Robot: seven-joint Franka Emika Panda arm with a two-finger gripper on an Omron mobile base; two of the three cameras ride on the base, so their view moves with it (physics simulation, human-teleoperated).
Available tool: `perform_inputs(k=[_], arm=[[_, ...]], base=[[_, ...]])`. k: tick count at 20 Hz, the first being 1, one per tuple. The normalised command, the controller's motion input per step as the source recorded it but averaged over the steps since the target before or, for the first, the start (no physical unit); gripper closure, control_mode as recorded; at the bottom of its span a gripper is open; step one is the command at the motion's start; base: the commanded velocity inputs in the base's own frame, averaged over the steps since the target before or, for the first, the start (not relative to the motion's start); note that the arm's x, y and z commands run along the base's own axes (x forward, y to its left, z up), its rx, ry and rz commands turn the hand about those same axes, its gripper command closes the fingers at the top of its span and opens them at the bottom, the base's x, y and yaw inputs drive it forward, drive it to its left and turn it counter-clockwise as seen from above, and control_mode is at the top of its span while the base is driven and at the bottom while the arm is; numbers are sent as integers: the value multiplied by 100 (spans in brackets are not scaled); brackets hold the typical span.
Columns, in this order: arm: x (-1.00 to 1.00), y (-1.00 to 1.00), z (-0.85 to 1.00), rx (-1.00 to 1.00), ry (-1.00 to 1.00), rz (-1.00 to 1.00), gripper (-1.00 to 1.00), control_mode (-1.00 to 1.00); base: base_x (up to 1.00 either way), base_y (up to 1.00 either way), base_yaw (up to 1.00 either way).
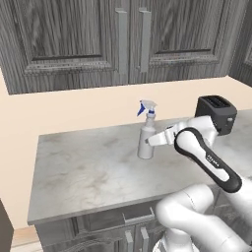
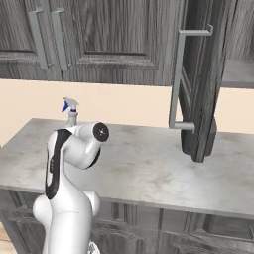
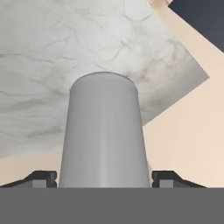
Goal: Move the cutting board and knife to the sink. Then move spray from the cabinet to the counter.
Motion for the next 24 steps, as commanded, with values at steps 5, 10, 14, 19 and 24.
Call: perform_inputs(k=[5,10,14,19,24], arm=[[52,0,-46,-7,-6,7,100,-100],[38,0,-39,-9,-4,8,100,-100],[16,0,-39,-11,-15,17,100,-100],[0,0,-29,-9,-15,17,100,-100],[0,0,-24,-1,-15,13,100,-100]], base=[[0,0,0],[0,0,0],[0,0,0],[0,0,0],[0,0,0]])
